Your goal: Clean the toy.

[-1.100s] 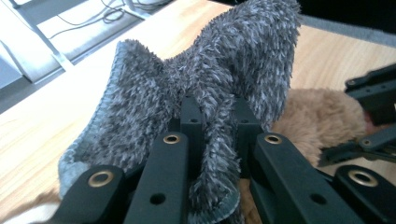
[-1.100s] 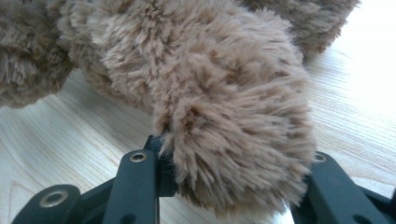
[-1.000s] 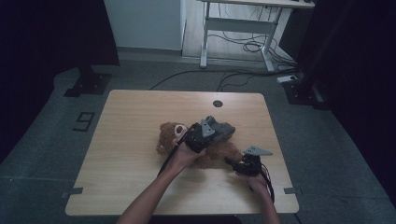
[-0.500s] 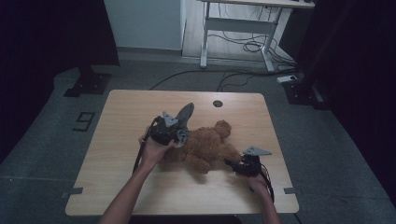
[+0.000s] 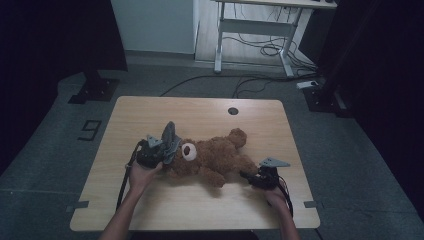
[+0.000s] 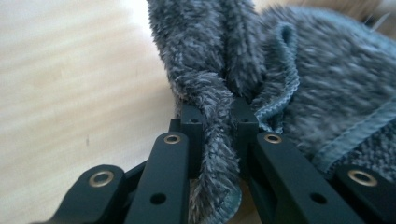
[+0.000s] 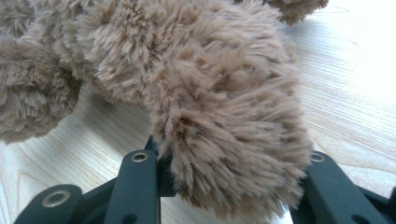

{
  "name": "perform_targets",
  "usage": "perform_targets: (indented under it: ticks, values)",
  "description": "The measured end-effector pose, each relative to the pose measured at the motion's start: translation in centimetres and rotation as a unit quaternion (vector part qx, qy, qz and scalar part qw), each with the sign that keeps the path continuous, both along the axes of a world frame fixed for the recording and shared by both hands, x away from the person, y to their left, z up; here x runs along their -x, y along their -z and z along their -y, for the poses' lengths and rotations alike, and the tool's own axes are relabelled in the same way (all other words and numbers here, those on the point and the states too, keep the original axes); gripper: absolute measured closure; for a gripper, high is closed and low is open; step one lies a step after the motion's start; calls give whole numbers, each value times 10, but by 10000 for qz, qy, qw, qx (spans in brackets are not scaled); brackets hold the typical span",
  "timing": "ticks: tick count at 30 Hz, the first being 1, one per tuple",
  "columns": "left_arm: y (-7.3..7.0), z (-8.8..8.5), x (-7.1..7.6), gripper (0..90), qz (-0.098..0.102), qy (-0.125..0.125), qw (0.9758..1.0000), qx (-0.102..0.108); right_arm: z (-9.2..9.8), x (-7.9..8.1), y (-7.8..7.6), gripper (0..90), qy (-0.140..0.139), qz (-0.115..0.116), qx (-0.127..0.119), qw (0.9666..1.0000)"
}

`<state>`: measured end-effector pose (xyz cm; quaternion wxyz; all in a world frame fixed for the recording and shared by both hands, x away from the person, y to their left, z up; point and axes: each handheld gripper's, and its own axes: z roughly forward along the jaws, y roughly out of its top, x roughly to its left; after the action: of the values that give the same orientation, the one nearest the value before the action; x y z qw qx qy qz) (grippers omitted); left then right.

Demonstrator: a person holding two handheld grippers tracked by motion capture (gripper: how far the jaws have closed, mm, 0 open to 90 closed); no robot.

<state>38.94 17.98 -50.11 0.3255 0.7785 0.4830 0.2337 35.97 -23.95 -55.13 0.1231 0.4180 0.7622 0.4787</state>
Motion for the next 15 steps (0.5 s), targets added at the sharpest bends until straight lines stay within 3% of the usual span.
perform_targets:
  ticks: [4, 7, 11, 12, 15]
  values:
    - [14, -5, 0, 802, -240, 28, 9997, -27, -1, 0, 0, 585, 4, -13, -5, 10000]
    - [15, -14, 1, 801, -358, 88, 9990, 241, -1, 1, 0, 585, 4, -11, 2, 10000]
    - [-17, -22, 15, 798, 113, 126, 9989, 443, 0, 0, 0, 584, 10, -19, 2, 10000]
    - [-29, -19, 23, 797, 321, 224, 9982, 462, 0, 0, 0, 584, 12, -20, 2, 10000]
    - [-51, -5, 38, 796, 633, 601, 9938, 691, -1, 1, 0, 584, 22, -12, 3, 10000]
